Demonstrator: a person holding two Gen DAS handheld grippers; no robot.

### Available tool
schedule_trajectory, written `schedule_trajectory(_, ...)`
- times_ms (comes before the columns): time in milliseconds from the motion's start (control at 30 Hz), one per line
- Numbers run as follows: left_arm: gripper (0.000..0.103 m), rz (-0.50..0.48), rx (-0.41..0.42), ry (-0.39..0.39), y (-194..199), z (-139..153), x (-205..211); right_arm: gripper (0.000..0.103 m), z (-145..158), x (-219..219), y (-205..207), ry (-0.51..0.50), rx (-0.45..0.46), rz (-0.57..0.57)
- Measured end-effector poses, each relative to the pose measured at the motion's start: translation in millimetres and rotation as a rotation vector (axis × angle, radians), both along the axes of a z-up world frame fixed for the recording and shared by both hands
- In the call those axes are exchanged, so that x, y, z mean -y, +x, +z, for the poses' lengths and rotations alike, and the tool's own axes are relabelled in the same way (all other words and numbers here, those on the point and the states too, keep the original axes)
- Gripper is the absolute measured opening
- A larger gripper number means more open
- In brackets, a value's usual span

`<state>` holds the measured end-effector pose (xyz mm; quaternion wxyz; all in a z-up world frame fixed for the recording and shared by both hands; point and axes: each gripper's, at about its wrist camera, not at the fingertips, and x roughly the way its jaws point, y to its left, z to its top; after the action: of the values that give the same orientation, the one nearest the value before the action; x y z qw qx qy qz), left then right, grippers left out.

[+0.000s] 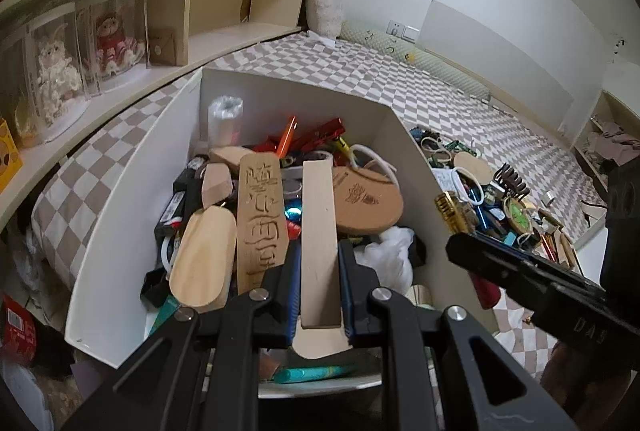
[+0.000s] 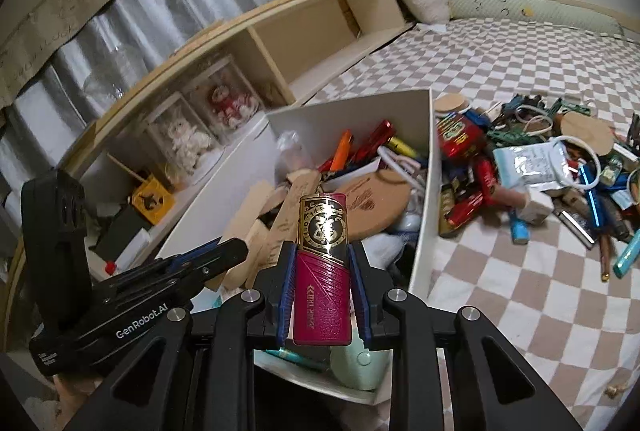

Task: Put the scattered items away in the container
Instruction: 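Carry the wooden stick and red lipstick over the white box with both tools, then open the left tool and the right tool to drop both items into the box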

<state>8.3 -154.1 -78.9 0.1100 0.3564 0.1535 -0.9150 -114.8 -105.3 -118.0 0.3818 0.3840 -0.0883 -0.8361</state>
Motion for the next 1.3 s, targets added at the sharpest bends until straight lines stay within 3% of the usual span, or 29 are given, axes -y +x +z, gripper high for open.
schedule_trajectory(267, 0.017, 0.022, 0.025, -0.004, -5, -6, 3, 0.027, -6, 7, -1, -0.003, 0.028, 0.016)
schedule_trajectory(400, 0.025, 0.053, 0.043, 0.029, -6, -12, 10, 0.027, -7, 12, -1, -0.001, 0.032, 0.026)
schedule_trajectory(1067, 0.025, 0.111, 0.035, 0.009, 8, -6, 21, 0.028, -14, 37, 0, 0.040, 0.025, 0.051)
schedule_trajectory(1133, 0.025, 0.114, 0.036, 0.004, 8, -6, 21, 0.041, -11, 36, 3, 0.075, -0.005, 0.026)
schedule_trajectory(1167, 0.025, 0.115, 0.037, 0.002, 8, -6, 21, 0.063, -10, 36, 4, 0.097, -0.019, 0.010)
schedule_trajectory(1200, 0.025, 0.114, 0.037, 0.000, 8, -6, 20, 0.071, -8, 35, 5, 0.104, -0.032, 0.002)
schedule_trajectory(1300, 0.025, 0.113, 0.040, -0.005, 8, -6, 18, 0.071, -4, 29, 5, 0.081, -0.035, 0.002)
